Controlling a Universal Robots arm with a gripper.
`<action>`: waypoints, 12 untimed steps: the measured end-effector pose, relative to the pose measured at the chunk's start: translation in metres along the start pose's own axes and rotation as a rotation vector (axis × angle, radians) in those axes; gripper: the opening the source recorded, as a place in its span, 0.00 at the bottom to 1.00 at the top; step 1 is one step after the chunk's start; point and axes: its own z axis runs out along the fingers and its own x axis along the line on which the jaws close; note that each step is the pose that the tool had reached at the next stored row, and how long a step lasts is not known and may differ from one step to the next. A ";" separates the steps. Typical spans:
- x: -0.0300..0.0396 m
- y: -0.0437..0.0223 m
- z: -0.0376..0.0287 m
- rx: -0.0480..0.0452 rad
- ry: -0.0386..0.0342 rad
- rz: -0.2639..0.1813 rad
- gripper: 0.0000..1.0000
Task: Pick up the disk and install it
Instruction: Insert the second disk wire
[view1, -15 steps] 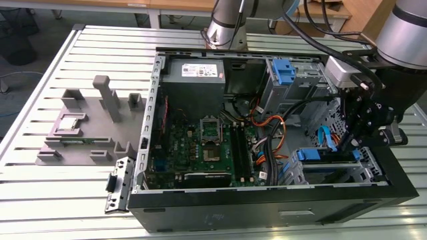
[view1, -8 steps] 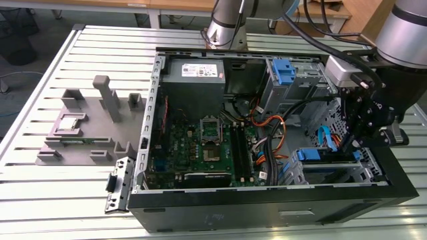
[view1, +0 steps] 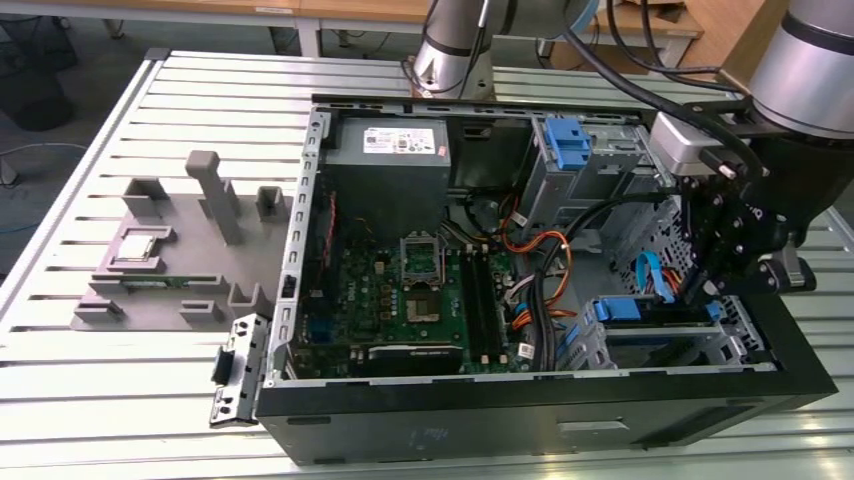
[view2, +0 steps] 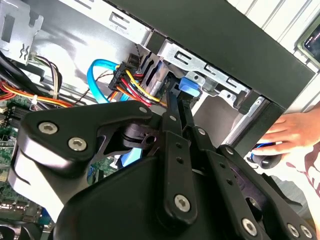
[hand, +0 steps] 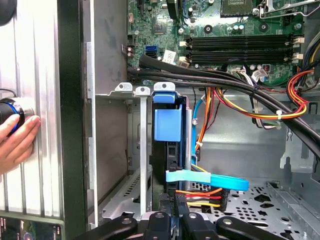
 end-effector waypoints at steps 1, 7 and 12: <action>0.0000 0.0000 0.0000 0.0000 0.0001 0.000 0.16; -0.0004 0.0004 0.0028 0.0001 -0.0001 0.000 0.16; -0.0005 0.0019 0.0036 0.0000 -0.0001 0.000 0.16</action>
